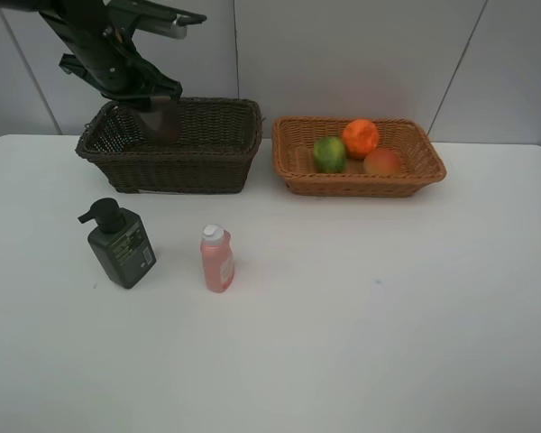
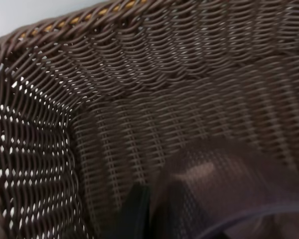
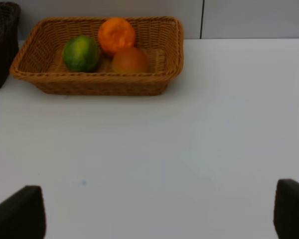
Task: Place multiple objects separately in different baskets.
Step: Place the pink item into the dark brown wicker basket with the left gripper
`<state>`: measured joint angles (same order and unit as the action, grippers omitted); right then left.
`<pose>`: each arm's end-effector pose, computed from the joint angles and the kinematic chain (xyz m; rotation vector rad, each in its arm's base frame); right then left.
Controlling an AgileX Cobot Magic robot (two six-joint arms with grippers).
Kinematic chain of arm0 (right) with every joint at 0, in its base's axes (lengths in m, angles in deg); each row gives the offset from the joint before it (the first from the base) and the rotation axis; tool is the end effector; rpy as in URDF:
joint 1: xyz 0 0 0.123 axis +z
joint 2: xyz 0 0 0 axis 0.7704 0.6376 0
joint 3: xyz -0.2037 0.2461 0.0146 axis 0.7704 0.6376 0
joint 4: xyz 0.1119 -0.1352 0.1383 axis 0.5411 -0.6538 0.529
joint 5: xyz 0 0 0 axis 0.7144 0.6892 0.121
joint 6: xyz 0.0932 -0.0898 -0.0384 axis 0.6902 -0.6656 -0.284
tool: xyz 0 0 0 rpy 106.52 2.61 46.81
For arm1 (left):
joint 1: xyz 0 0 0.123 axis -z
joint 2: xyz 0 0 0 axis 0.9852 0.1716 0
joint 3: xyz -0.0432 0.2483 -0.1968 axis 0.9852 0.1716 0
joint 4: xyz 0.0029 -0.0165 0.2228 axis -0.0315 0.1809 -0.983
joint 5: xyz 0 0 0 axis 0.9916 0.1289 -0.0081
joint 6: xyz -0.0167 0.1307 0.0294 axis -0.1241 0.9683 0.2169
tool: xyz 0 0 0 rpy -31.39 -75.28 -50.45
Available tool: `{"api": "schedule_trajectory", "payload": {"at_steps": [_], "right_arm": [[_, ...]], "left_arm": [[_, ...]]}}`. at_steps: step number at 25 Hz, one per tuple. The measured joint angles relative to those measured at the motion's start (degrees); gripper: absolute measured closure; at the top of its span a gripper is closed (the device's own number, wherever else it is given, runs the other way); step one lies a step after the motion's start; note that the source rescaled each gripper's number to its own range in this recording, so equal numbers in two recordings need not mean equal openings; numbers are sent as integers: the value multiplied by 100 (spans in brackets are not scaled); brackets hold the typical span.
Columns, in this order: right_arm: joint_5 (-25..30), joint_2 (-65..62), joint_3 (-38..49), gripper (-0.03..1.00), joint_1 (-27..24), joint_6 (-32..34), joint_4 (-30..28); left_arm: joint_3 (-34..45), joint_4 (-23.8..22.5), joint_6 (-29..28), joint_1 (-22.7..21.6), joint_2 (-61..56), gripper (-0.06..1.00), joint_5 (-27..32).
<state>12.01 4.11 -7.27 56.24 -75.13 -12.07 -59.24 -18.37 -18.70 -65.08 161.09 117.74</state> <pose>-0.0276 -0.0108 0.2498 -0.0126 2.0183 0.0386 0.4616 -0.1049 0.2244 0.3154 2.4337 0.0712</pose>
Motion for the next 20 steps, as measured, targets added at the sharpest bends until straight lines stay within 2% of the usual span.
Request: {"api": "schedule_trajectory", "payload": {"at_steps": [7,11,17,19,20], "right_arm": [[0,0,0,-1,0,0,0],[0,0,0,-1,0,0,0],[0,0,0,-1,0,0,0],[0,0,0,-1,0,0,0],[0,0,0,-1,0,0,0]], "left_arm": [[0,-47,0,-162,468,94,-1154],[0,137,0,-162,712,94,-1650],[0,444,0,-102,959,94,-1804],[0,490,0,-85,985,89,-1799],[0,504,0,-83,981,80,-1799]]}}
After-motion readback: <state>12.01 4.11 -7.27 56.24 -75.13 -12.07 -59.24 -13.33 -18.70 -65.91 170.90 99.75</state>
